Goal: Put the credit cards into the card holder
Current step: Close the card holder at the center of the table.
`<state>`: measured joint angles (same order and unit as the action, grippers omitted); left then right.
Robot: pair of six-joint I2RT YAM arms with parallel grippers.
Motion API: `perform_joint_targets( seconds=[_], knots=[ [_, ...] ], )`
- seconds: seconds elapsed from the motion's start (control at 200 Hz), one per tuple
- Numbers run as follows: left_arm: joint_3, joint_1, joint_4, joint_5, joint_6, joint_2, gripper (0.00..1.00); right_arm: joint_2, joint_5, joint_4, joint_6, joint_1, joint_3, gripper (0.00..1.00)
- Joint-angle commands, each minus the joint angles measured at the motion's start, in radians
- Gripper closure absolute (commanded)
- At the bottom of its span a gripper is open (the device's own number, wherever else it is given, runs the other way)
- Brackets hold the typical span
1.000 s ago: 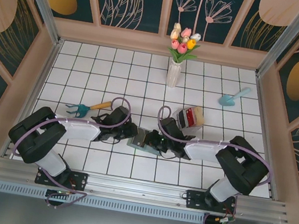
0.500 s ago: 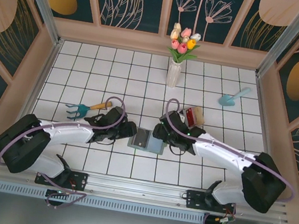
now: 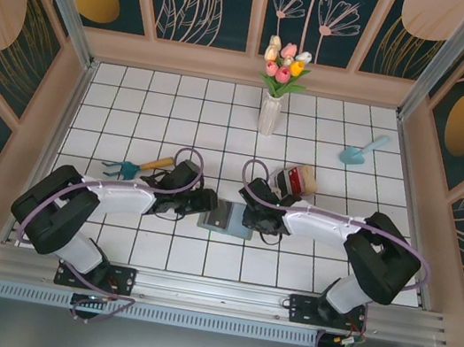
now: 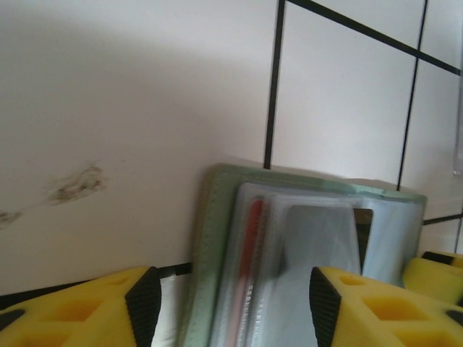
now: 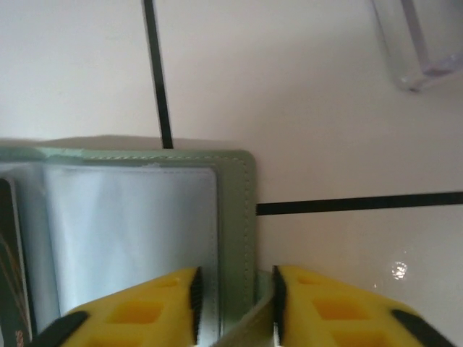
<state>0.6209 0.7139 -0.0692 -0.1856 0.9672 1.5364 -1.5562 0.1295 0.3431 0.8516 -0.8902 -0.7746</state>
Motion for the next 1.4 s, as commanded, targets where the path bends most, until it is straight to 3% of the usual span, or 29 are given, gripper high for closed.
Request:
perform_joint_targets(
  seconds=[0.0, 0.16, 0.39, 0.616, 0.891, 1.121, 1.236, 1.396],
  knots=[
    [-0.007, 0.016, -0.073, -0.148, -0.006, 0.044, 0.45, -0.015, -0.024, -0.035, -0.005, -0.003, 0.020, 0.75],
    [-0.013, 0.015, -0.124, -0.208, 0.005, 0.041, 0.57, -0.022, -0.034, -0.060, -0.011, 0.000, 0.030, 0.82],
    [-0.014, 0.016, -0.144, -0.223, 0.038, -0.046, 0.62, -0.015, -0.043, -0.079, -0.013, 0.008, 0.044, 0.86],
    [0.019, 0.015, -0.158, -0.278, 0.042, -0.097, 0.56, 0.026, -0.065, -0.123, -0.001, 0.018, 0.077, 0.88],
    [0.092, 0.068, -0.300, -0.381, 0.079, 0.077, 0.52, 0.089, -0.096, -0.216, 0.039, 0.047, 0.163, 0.87],
    [0.125, 0.102, -0.322, -0.290, 0.150, 0.233, 0.55, 0.175, -0.154, -0.291, 0.076, 0.120, 0.261, 0.87],
    [0.119, 0.105, -0.395, -0.316, 0.185, 0.282, 0.55, 0.230, -0.220, -0.360, 0.095, 0.171, 0.318, 0.87],
    [0.142, 0.110, -0.354, -0.301, 0.161, 0.310, 0.50, 0.290, -0.277, -0.397, 0.079, 0.202, 0.345, 0.87]
  ],
)
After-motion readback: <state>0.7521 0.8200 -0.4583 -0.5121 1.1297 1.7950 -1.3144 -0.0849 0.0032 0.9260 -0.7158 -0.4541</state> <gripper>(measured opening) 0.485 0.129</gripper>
